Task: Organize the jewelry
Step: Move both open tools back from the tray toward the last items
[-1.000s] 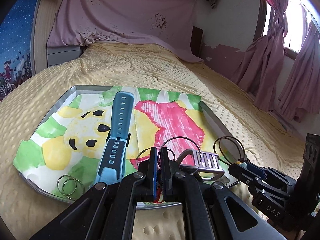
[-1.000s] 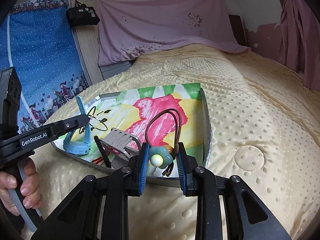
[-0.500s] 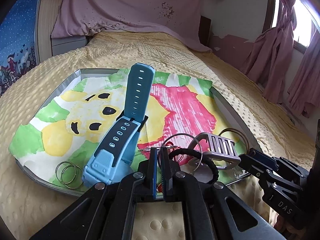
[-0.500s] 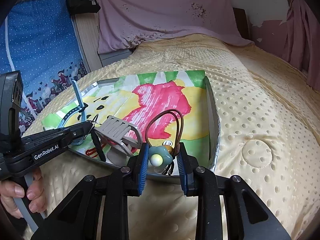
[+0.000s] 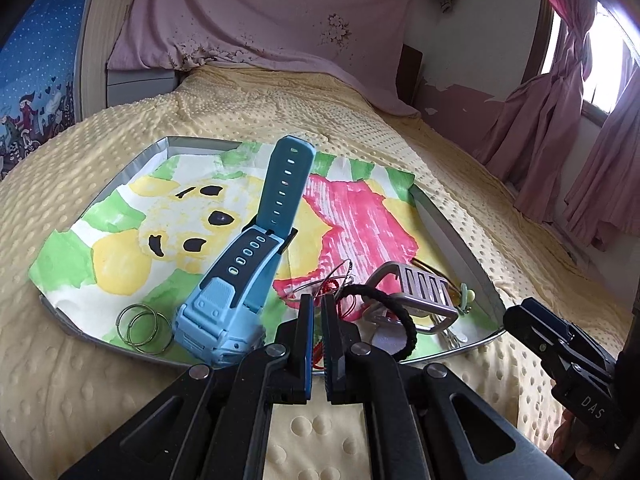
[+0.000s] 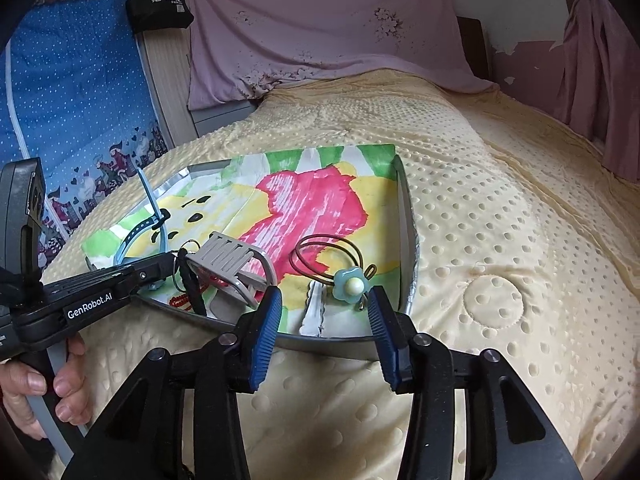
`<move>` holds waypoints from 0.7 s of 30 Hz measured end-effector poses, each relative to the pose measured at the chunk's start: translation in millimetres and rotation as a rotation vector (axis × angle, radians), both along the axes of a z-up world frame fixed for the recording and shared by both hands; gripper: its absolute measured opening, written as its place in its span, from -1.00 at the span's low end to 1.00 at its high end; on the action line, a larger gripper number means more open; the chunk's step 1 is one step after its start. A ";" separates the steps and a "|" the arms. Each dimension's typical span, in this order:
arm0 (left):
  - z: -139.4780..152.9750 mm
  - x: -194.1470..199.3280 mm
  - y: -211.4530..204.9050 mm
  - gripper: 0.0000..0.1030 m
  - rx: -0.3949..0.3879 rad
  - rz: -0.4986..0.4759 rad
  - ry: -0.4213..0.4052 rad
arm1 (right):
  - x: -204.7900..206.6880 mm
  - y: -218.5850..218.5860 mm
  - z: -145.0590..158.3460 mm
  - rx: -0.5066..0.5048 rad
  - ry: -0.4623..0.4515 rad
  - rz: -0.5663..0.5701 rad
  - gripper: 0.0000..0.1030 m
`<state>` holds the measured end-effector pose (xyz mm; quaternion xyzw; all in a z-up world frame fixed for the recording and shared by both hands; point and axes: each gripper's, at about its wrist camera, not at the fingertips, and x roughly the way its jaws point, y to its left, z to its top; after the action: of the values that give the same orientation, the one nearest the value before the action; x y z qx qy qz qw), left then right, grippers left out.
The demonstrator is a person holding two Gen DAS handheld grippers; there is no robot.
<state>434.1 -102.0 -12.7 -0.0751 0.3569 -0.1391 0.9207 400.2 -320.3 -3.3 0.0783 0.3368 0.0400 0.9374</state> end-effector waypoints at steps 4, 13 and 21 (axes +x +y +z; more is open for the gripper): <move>6.9 -8.4 1.1 -0.91 -0.026 0.000 -0.013 | -15.7 -9.5 9.0 0.027 -0.059 -0.034 0.01; 28.2 -38.4 5.6 0.32 -0.049 0.033 -0.082 | -52.5 -23.5 31.3 0.046 -0.148 -0.085 0.32; 42.9 -73.0 27.1 0.67 -0.085 0.066 -0.152 | -85.6 -24.0 47.2 0.056 -0.217 -0.095 0.72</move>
<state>361.0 -75.0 30.3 -0.1148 0.2772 -0.1290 0.9452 314.6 -344.3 43.9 0.1157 0.2279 0.0133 0.9667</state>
